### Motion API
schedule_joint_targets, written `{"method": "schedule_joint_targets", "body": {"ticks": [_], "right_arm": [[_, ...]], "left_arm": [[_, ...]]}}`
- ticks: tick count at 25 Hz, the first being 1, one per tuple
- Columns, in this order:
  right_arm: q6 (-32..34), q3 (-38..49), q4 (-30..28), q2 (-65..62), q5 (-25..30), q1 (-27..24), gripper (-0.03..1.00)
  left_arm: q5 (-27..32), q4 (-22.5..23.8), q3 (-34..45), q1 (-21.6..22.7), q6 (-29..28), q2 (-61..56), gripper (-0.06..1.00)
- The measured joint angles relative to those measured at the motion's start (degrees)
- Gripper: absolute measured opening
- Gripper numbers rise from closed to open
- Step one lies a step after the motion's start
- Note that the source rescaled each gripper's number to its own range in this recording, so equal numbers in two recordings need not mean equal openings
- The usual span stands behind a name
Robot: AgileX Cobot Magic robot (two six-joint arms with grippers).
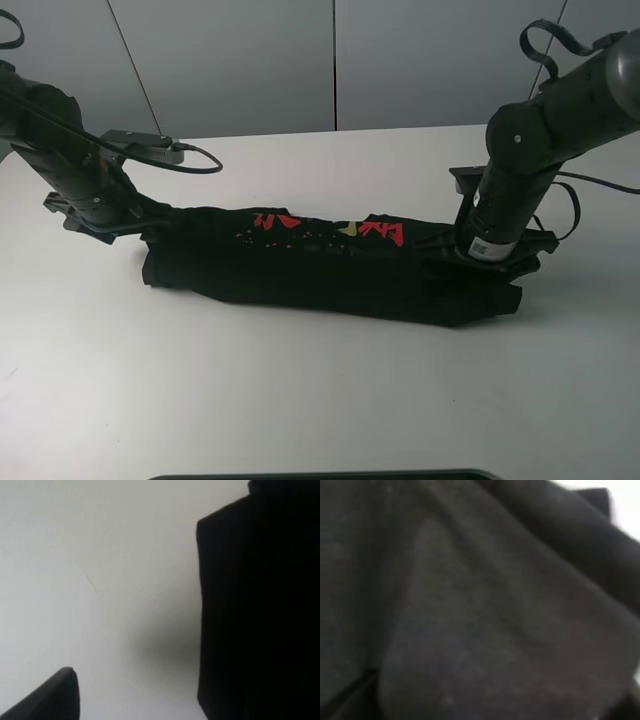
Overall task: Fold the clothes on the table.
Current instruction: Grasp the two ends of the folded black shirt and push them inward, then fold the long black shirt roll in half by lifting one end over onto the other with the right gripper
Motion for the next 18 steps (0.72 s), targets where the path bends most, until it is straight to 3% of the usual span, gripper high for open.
{"method": "schedule_joint_targets", "body": {"ticks": [3,4,11,14,18], "right_arm": [[-0.2,-0.3,0.8,0.4,-0.7,0.0,0.22],[-0.3,-0.4,0.8,0.4,-0.7,0.1,0.13],[-0.5,-0.4,0.8,0.5,-1.1,0.1,0.14],[0.2,-0.4,-2.1,-0.1,-1.0,0.0,0.14],[1.1,-0.1,-6.1,-2.6,1.6,-4.0,0.14]], "left_arm": [[-0.1,0.0,0.0,0.0,0.5,0.0,0.99],[-0.1,0.0,0.0,0.0,0.6,0.0,0.99],[-0.3,0.0,0.0,0.0,1.0,0.0,0.99],[-0.3,0.0,0.0,0.0,1.0,0.0,0.99],[-0.4,-0.1,0.0,0.0,1.0,0.0,0.99]]}}
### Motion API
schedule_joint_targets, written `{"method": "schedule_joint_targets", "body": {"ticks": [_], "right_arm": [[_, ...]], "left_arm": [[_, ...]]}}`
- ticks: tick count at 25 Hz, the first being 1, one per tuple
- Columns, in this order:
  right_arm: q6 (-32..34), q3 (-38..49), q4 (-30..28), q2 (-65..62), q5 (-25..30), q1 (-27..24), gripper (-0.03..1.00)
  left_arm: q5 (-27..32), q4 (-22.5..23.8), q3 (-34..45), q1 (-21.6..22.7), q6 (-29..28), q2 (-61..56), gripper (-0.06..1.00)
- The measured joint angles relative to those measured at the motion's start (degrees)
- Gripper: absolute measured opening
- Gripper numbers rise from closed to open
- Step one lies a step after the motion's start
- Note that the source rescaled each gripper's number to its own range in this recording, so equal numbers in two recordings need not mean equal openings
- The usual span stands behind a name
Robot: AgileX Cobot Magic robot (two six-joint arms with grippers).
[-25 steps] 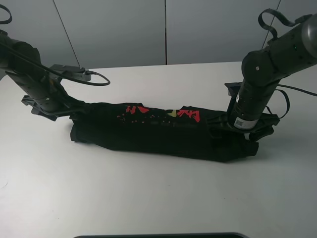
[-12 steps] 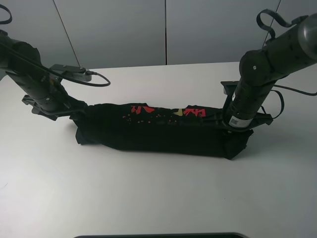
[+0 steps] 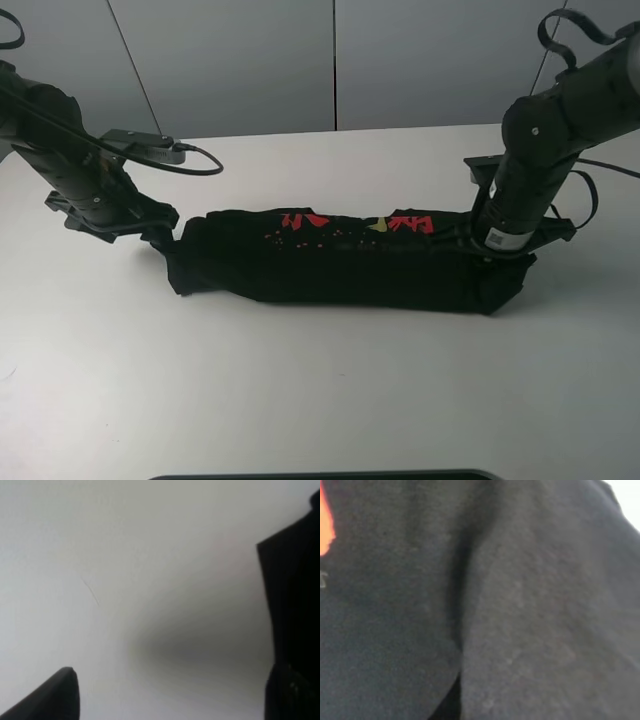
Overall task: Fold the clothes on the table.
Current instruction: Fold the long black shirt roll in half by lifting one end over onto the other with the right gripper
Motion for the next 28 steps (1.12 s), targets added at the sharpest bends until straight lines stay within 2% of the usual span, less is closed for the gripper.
{"method": "schedule_joint_targets", "body": {"ticks": [7,14,16,19,25,28], "right_arm": [[-4.2,0.1,-6.0,-9.3,6.4,-7.8,0.14],[-9.3,0.1,-5.2,-17.8,11.7,-8.9,0.14],[-11.6,0.0,-2.5,-19.1,13.5,-8.9,0.14],[-16.2,-2.0,4.6,-20.4,15.3,-8.9,0.14],[-28.5,-7.6,27.8,-20.6,16.2,-8.5,0.14],[-30.4,-8.8,33.5,-19.6,14.9,-6.0,0.14]], "left_arm": [[0.0,0.0,0.0,0.0,0.0,0.0,0.99],[0.0,0.0,0.0,0.0,0.0,0.0,0.99],[0.0,0.0,0.0,0.0,0.0,0.0,0.99],[0.0,0.0,0.0,0.0,0.1,0.0,0.99],[0.0,-0.1,0.0,0.0,0.1,0.0,0.99],[0.0,-0.1,0.0,0.0,0.1,0.0,0.99]]}}
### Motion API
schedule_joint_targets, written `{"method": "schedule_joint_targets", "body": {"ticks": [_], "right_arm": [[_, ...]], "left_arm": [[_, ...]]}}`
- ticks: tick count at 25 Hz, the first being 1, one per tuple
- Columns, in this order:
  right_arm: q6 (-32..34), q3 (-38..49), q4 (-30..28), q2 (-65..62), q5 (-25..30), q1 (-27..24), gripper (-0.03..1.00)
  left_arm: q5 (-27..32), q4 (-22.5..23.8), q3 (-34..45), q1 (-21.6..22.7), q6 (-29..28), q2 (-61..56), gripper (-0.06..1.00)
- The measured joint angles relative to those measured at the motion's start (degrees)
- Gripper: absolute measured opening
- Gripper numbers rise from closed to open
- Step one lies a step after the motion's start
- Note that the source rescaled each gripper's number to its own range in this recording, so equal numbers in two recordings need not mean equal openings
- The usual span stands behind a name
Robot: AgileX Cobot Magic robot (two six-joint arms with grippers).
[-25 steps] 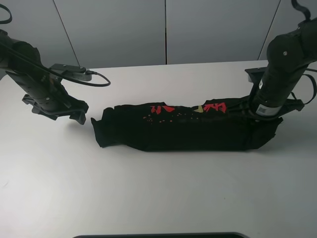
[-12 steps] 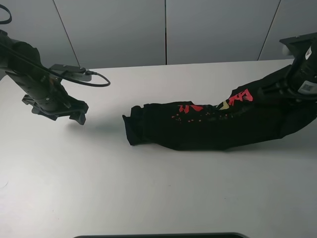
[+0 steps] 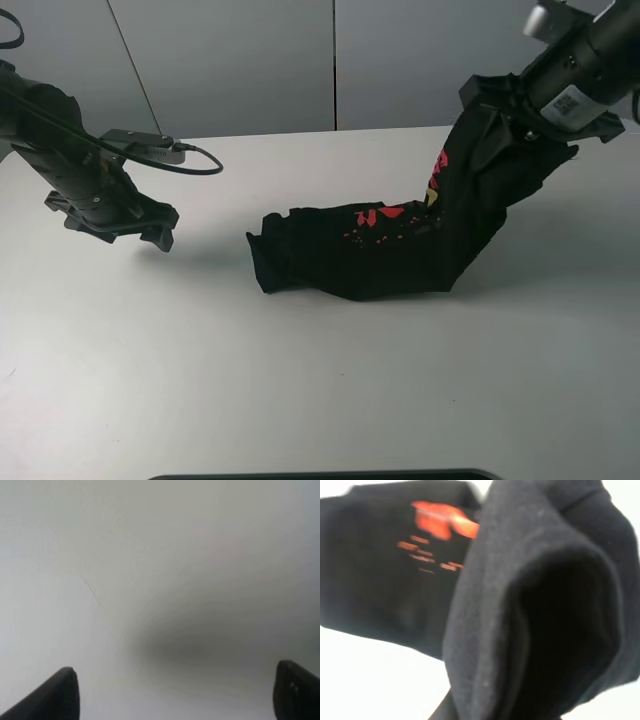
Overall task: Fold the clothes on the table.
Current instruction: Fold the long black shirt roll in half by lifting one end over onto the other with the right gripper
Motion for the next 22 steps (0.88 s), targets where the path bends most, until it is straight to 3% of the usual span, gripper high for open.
{"method": "schedule_joint_targets", "body": {"ticks": [11,15,18,20,22], "right_arm": [[-4.1,-0.2,14.4,16.0,-14.4,13.9,0.14],[-9.3,-2.1,22.2,22.4,-18.2,16.4,0.14],[-12.9,-3.8,24.8,25.3,-19.0,17.0,0.15],[-15.7,-4.0,26.3,25.8,-19.4,17.1,0.29],[-17.3,-4.0,28.7,25.8,-20.0,17.2,0.62]], "left_arm": [[0.1,0.0,0.0,0.0,0.0,0.0,0.99],[0.1,-0.1,0.0,0.0,0.0,0.0,0.99],[0.1,-0.1,0.0,0.0,0.0,0.0,0.99],[0.1,-0.1,0.0,0.0,0.0,0.0,0.99],[0.1,-0.1,0.0,0.0,0.0,0.0,0.99]]}}
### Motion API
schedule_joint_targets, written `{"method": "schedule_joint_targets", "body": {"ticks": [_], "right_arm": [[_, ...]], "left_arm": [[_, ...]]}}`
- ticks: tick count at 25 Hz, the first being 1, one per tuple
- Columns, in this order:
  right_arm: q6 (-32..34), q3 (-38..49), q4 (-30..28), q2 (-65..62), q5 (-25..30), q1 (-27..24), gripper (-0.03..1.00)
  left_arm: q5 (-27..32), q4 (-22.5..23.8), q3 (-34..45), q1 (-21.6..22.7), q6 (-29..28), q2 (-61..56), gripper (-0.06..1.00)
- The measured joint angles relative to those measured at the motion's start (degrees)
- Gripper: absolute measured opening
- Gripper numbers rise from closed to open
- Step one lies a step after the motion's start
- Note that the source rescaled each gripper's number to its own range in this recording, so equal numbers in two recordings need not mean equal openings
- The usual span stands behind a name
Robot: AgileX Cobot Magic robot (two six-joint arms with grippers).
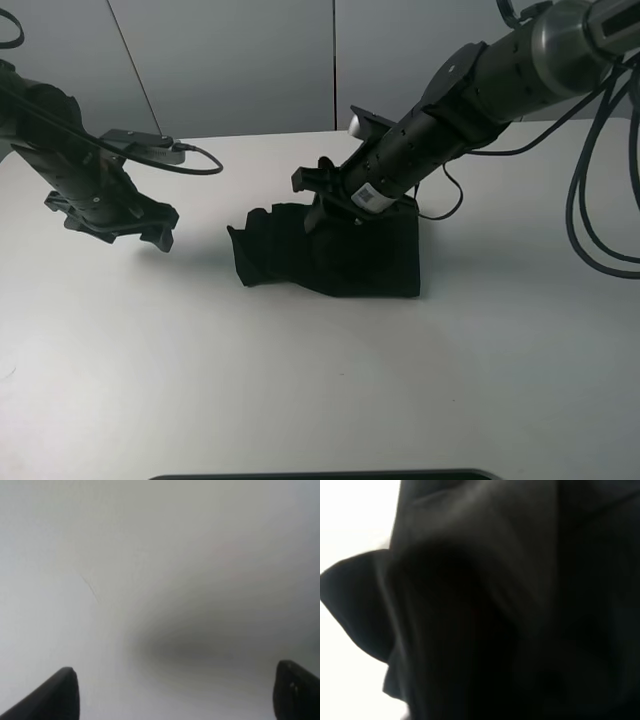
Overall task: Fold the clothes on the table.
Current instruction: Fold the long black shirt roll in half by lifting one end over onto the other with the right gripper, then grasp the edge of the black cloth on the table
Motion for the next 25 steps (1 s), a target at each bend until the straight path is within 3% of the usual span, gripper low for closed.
{"method": "schedule_joint_targets", "body": {"ticks": [2,3,6,9,13,18,22,25], "right_arm": [[-1.8,0.0,2.0,-0.5,-0.4,0.0,0.9],[-3.3,0.0,3.2,-1.0,-0.5,0.0,0.96],[-7.6,0.0,4.2,-4.0,-0.5,0.0,0.99],[-8.4,-0.1,-0.2,-7.8,-0.5,0.1,0.9],[-0.7,-0.1,-16.8,-12.1,0.0,0.1,0.8],[18.0,-0.1,-42.5,-13.2,3.6,0.2,0.93],[26.4,-0.1,-54.0,-13.3,7.2,0.2,1.0],[29.3,1.9,-58.5,-15.0,7.4,0.2,1.0]], "left_arm": [[0.0,0.0,0.0,0.0,0.0,0.0,0.99],[0.0,0.0,0.0,0.0,0.0,0.0,0.99],[-0.5,0.0,0.0,0.0,0.0,0.0,0.99],[-0.9,0.0,0.0,0.0,0.0,0.0,0.99],[-1.0,0.0,0.0,0.0,0.0,0.0,0.99],[0.4,-1.2,-0.4,0.0,0.6,0.0,0.99],[4.1,-12.1,-1.8,0.0,10.8,-1.2,0.99],[4.9,-19.8,-2.4,0.0,17.5,-4.4,0.99]]}}
